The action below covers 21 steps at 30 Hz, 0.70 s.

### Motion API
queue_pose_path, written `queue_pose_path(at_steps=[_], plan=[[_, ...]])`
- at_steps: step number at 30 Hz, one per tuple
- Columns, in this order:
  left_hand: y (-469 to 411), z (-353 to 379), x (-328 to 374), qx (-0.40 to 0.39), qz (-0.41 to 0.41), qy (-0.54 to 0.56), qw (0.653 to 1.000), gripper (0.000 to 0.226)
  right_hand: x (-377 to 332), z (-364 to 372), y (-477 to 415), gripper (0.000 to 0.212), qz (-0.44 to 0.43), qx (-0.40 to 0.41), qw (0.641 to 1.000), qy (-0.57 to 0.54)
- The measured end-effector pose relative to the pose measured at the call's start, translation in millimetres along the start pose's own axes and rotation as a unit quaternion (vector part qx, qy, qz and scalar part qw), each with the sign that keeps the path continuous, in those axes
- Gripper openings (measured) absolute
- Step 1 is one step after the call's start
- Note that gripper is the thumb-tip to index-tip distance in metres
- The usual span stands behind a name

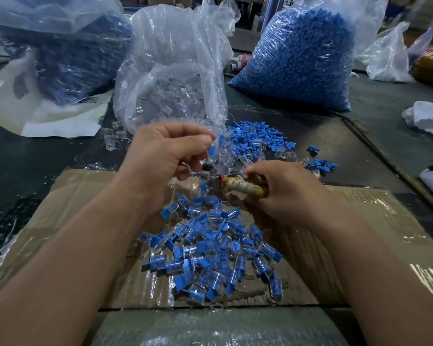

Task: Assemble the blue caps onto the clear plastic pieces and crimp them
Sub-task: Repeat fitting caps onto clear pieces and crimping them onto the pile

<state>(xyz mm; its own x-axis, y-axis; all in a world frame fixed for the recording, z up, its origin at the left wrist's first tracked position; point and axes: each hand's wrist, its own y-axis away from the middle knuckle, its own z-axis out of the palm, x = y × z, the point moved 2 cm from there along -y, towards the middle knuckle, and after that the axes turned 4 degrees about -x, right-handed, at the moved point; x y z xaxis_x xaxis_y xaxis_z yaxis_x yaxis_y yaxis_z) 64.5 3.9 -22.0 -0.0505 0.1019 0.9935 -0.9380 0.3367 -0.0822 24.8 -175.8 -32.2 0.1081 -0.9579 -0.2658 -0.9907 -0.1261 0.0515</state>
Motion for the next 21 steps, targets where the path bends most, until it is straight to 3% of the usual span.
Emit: queue_pose_path(at_steps=[4,8,11,14,16,18,21], plan=[[4,7,-1,-0.114,-0.031,-0.033,0.992,0.015,2,-4,-1,0.051,0.037,-0.041,0.998,-0.001],[7,11,-1,-0.168,-0.057,-0.073,0.981,0.029,2,-4,-1,0.055,0.038,-0.054,0.998,-0.003],[4,6,0,-0.077,-0.047,-0.056,0.994,0.028,4,-4,0,0.065,0.04,-0.072,0.996,-0.022],[-6,-13,-5,0.143,-0.032,-0.026,0.989,0.008,6,-5,2,0.073,0.042,-0.08,0.995,-0.034],[-11,-25,-10,0.25,-0.026,-0.07,0.965,0.017,7,-5,2,0.074,0.041,-0.083,0.995,-0.027],[-12,-28,-14,0.272,-0.032,-0.133,0.952,0.018,7,-5,1,0.074,0.044,-0.083,0.995,-0.032],[-11,-25,-18,0.239,-0.035,-0.217,0.946,0.021,7,-5,1,0.07,0.047,-0.077,0.995,-0.048]])
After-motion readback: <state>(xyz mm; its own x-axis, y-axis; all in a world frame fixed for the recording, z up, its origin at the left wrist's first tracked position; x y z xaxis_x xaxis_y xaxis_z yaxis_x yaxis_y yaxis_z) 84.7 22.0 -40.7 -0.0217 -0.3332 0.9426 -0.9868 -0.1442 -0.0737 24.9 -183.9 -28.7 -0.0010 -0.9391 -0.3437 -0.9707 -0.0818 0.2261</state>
